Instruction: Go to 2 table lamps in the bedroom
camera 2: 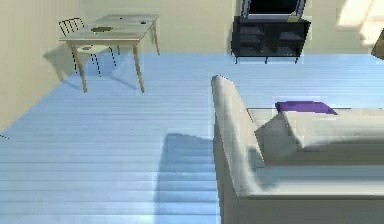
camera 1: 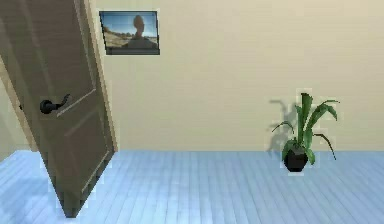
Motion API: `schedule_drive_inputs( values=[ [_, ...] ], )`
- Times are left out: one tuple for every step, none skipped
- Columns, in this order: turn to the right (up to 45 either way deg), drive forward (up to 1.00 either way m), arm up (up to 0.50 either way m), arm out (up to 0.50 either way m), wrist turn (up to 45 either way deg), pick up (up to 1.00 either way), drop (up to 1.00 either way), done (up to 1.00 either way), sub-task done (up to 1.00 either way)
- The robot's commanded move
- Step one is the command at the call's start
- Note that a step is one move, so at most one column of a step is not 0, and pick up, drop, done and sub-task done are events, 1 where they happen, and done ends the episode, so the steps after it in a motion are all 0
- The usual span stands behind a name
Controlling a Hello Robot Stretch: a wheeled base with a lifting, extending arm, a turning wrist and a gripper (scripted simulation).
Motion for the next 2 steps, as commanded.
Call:
schedule_drive_inputs(
  values=[
    [18.0,0.00,0.00,0.00,0.0,0.00,0.00,0.00,0.00],
    [0.0,0.45,0.00,0.00,0.0,0.00,0.00,0.00,0.00]
  ],
)
